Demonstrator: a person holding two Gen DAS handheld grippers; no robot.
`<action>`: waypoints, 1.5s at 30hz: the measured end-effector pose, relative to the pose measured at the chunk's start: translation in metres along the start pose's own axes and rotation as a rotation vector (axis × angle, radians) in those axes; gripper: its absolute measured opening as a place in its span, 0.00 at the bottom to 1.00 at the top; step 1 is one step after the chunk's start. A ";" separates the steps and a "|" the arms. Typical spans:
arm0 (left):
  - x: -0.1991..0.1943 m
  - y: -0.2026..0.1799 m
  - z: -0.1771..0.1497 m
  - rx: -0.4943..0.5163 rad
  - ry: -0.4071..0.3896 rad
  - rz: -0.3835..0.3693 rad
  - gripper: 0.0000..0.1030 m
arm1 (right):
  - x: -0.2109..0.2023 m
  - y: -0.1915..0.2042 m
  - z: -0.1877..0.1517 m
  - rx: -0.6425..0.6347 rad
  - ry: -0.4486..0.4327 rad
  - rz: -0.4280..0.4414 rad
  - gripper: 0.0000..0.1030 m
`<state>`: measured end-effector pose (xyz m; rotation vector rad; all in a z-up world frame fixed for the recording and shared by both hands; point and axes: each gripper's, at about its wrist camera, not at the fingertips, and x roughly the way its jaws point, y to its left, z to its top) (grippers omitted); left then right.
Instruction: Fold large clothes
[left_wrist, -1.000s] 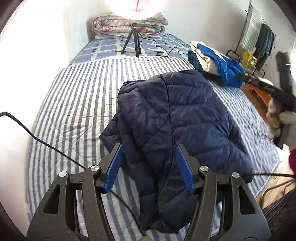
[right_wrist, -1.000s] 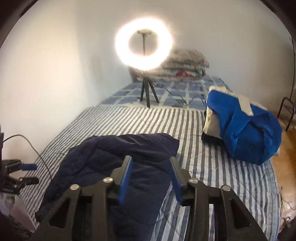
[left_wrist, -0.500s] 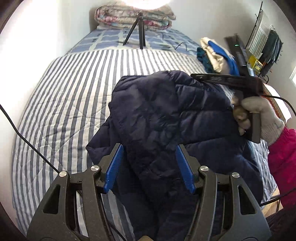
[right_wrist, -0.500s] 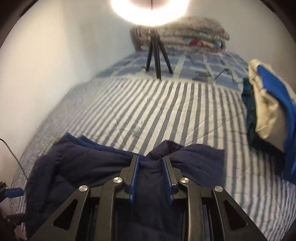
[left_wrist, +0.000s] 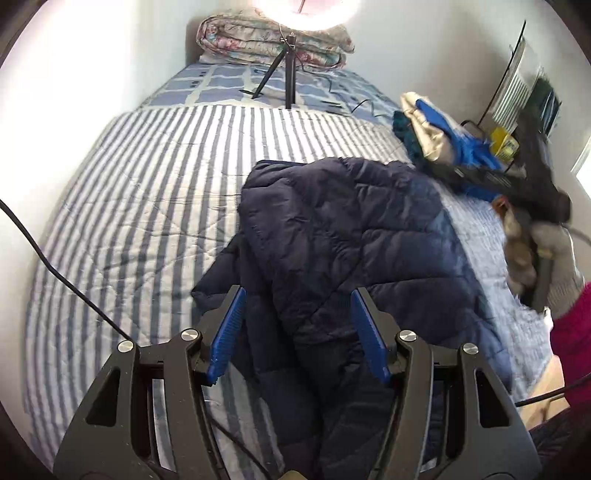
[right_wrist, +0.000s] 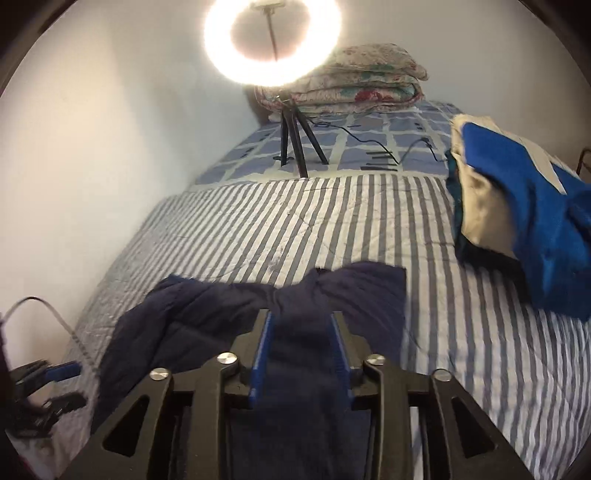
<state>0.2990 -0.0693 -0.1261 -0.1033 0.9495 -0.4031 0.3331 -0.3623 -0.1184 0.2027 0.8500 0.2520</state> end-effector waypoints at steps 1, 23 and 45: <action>-0.001 0.002 0.000 -0.021 0.006 -0.026 0.59 | -0.012 -0.003 -0.006 0.012 0.004 0.018 0.39; 0.042 0.026 -0.020 -0.120 0.165 0.032 0.61 | -0.059 0.053 -0.159 -0.316 0.267 0.087 0.41; 0.049 0.140 -0.029 -0.561 0.179 -0.433 0.78 | -0.040 -0.082 -0.133 0.274 0.133 0.339 0.92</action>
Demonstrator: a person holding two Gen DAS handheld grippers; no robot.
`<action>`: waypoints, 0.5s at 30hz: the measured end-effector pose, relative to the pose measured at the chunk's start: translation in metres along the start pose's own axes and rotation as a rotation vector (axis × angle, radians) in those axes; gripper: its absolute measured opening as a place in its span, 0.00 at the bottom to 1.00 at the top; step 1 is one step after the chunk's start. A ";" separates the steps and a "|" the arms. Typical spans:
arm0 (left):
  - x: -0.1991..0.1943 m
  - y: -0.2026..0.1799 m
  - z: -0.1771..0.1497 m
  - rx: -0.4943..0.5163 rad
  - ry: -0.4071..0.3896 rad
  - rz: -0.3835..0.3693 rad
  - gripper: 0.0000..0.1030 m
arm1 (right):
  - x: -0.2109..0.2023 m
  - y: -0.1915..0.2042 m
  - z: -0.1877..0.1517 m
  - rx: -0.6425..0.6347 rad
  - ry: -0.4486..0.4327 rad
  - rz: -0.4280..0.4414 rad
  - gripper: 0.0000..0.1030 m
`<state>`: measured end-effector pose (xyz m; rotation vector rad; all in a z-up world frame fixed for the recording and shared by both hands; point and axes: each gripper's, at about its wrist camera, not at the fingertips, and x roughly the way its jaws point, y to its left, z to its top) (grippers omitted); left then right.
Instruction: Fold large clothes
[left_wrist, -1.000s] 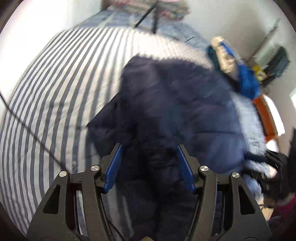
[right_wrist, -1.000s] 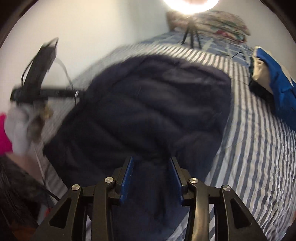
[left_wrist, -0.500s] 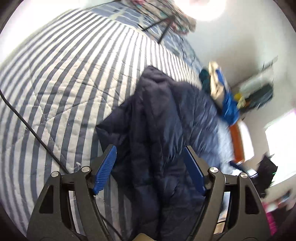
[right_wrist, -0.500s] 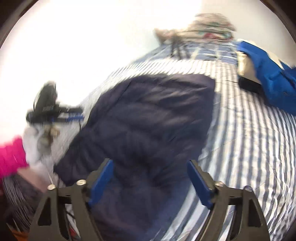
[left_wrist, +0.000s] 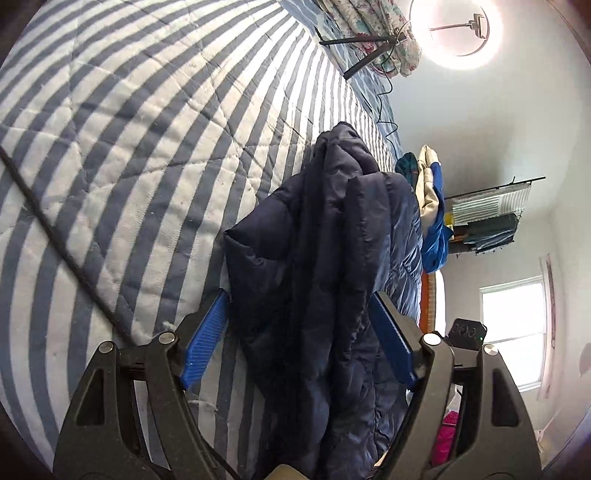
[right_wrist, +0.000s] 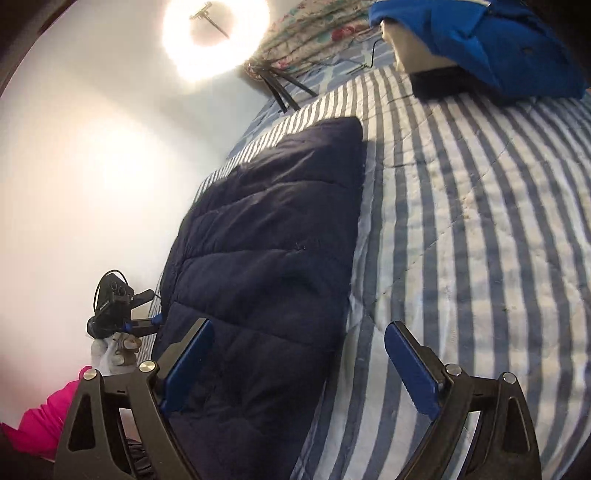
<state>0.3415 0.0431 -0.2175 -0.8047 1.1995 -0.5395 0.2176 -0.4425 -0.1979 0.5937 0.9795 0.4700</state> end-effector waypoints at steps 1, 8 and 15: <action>0.004 0.000 -0.001 0.006 0.004 -0.010 0.78 | 0.005 -0.001 0.001 0.004 0.008 0.004 0.92; 0.016 -0.004 0.000 0.004 0.029 -0.110 0.78 | 0.028 -0.006 0.006 0.032 0.034 0.032 0.92; 0.032 -0.018 0.011 0.023 0.065 -0.087 0.78 | 0.034 -0.014 0.017 0.055 0.016 0.066 0.92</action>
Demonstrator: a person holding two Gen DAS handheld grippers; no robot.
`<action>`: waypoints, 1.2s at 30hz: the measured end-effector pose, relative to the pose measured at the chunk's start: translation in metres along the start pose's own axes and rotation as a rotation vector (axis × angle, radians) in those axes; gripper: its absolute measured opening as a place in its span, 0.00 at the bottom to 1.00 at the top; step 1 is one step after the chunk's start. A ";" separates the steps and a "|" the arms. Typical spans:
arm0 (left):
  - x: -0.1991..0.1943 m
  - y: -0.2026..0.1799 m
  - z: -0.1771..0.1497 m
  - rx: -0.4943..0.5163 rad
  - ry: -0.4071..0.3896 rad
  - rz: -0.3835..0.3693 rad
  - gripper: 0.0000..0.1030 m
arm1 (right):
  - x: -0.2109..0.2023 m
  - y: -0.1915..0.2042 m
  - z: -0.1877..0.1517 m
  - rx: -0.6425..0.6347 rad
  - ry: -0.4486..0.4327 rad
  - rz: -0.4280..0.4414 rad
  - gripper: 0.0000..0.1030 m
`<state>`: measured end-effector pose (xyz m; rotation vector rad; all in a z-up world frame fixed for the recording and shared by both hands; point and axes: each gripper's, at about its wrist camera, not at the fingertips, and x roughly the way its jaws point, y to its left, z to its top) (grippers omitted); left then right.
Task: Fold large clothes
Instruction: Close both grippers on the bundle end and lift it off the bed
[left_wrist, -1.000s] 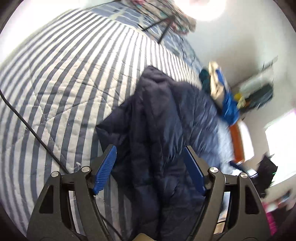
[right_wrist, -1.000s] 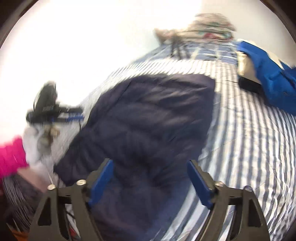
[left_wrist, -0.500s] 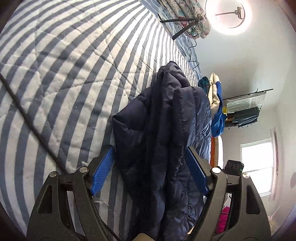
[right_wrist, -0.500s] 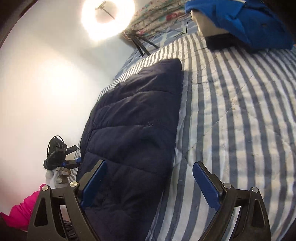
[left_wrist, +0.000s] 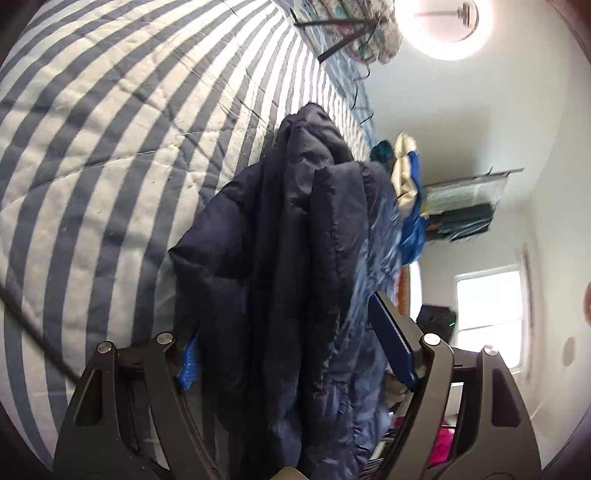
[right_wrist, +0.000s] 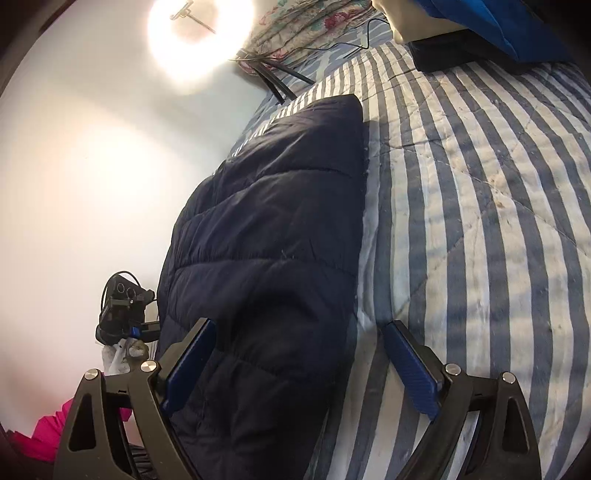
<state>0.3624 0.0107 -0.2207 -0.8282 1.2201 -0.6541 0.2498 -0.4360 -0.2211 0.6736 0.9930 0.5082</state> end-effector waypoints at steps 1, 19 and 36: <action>0.004 -0.004 0.002 0.011 0.006 0.010 0.78 | 0.001 0.000 0.002 -0.003 0.000 0.000 0.92; 0.051 -0.066 0.008 0.197 0.015 0.235 0.39 | 0.037 0.018 0.025 -0.011 0.034 -0.003 0.59; 0.052 -0.132 -0.015 0.406 -0.062 0.375 0.15 | 0.049 0.117 0.046 -0.225 0.052 -0.345 0.18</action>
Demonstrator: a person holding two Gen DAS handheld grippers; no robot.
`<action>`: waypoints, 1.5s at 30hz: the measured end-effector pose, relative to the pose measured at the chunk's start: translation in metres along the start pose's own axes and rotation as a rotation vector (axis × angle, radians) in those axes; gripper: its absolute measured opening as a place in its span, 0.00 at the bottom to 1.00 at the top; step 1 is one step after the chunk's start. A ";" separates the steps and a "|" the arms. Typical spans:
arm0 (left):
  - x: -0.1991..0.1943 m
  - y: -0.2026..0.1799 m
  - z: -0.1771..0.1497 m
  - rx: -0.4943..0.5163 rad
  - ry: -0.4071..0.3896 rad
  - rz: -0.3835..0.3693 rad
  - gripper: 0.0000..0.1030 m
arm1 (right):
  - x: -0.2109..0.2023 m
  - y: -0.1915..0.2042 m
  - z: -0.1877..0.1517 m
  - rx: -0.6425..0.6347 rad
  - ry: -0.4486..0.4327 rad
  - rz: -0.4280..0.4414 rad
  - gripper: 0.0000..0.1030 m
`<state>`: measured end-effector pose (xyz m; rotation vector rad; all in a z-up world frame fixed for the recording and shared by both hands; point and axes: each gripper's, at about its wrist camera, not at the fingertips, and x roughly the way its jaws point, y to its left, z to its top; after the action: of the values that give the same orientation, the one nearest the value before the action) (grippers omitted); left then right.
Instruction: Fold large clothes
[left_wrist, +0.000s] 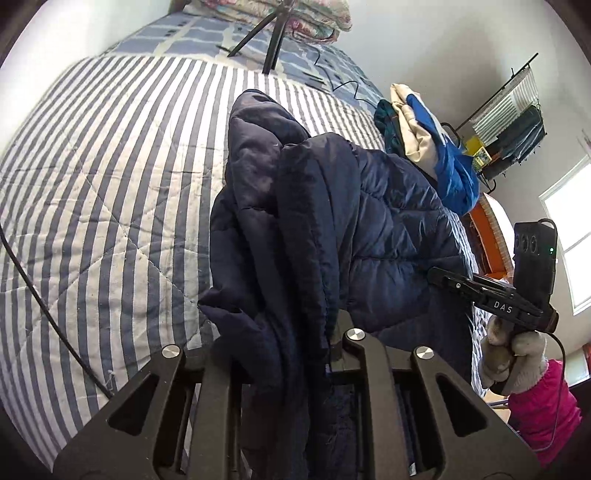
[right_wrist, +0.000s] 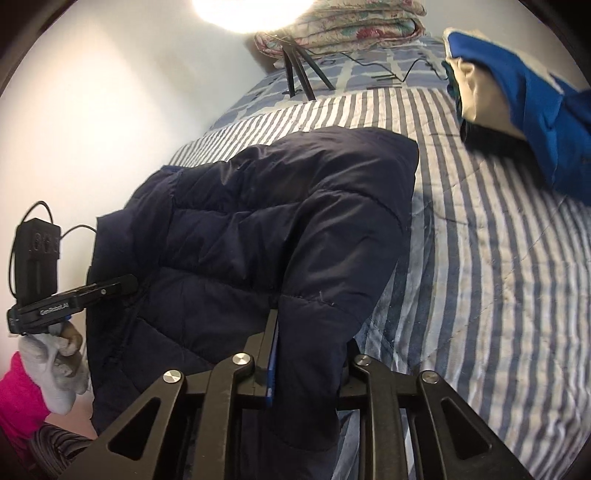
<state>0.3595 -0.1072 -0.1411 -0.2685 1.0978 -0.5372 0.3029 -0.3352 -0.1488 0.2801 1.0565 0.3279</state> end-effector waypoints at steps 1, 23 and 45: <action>-0.002 -0.003 -0.001 0.003 -0.003 -0.001 0.15 | -0.004 0.003 -0.001 -0.010 -0.002 -0.015 0.18; -0.019 -0.112 -0.001 0.183 -0.049 -0.064 0.14 | -0.128 0.016 -0.008 -0.232 -0.110 -0.340 0.15; 0.052 -0.236 0.082 0.348 -0.060 -0.150 0.14 | -0.196 -0.092 0.055 -0.147 -0.197 -0.429 0.15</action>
<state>0.3855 -0.3384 -0.0360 -0.0620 0.9121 -0.8370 0.2749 -0.4998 -0.0013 -0.0486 0.8659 -0.0098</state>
